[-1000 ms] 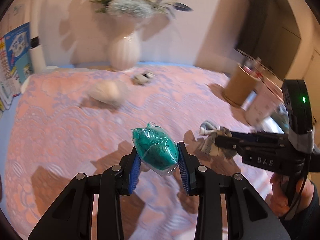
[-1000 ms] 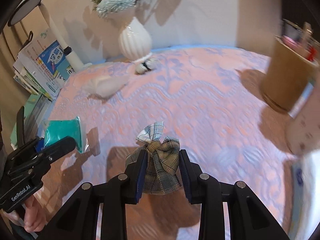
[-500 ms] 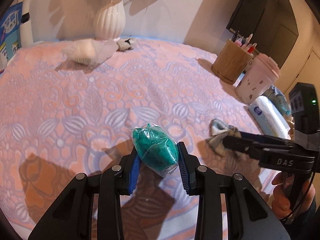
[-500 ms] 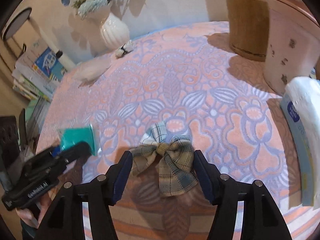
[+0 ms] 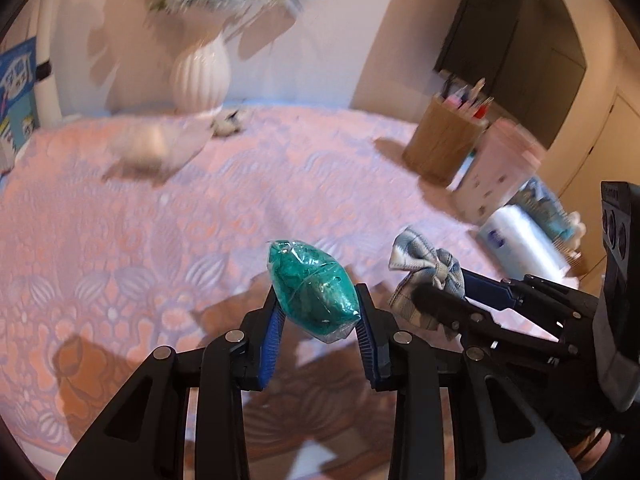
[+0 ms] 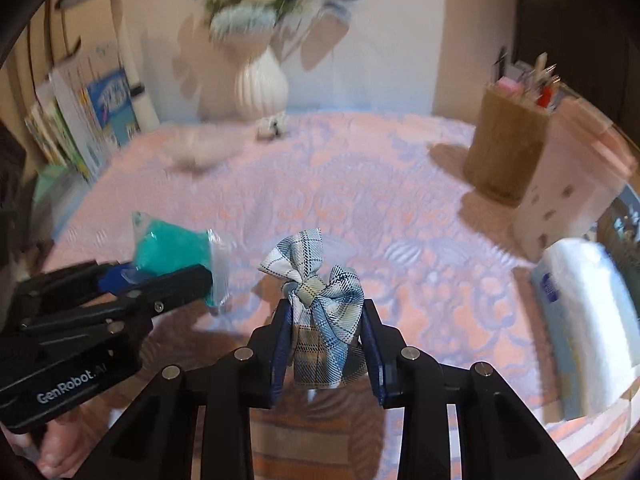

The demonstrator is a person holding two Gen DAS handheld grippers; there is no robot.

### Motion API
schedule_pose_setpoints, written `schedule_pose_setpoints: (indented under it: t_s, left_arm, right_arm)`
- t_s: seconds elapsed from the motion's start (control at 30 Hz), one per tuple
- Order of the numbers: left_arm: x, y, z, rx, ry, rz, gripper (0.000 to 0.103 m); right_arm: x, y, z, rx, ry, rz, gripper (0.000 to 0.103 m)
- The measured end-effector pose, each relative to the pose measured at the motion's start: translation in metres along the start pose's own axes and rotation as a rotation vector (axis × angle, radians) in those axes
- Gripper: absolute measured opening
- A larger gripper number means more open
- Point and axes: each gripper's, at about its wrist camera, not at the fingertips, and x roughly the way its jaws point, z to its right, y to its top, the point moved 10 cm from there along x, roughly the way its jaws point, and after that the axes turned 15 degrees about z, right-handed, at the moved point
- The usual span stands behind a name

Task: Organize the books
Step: 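Carry the teal packet and checked bow to the glass bowl and release both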

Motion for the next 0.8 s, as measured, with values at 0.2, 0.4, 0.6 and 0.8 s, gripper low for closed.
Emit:
schedule_pose_setpoints:
  t_s: [0.2, 0.4, 0.6, 0.8]
  left_arm:
    - [-0.012, 0.052, 0.054, 0.054, -0.095, 0.086, 0.03]
    - [0.002, 0.092, 0.144, 0.177, -0.208, 0.143, 0.03]
    - [0.029, 0.106, 0.235, 0.223, -0.344, 0.104, 0.03]
    - [0.056, 0.109, 0.313, 0.265, -0.448, 0.086, 0.03]
  right_arm:
    - [-0.038, 0.044, 0.063, 0.064, -0.077, 0.095, 0.032]
    - [-0.083, 0.071, 0.142, 0.156, -0.207, 0.157, 0.032]
    - [-0.117, 0.083, 0.224, 0.233, -0.333, 0.202, 0.032]
    - [-0.135, 0.083, 0.311, 0.329, -0.466, 0.21, 0.033]
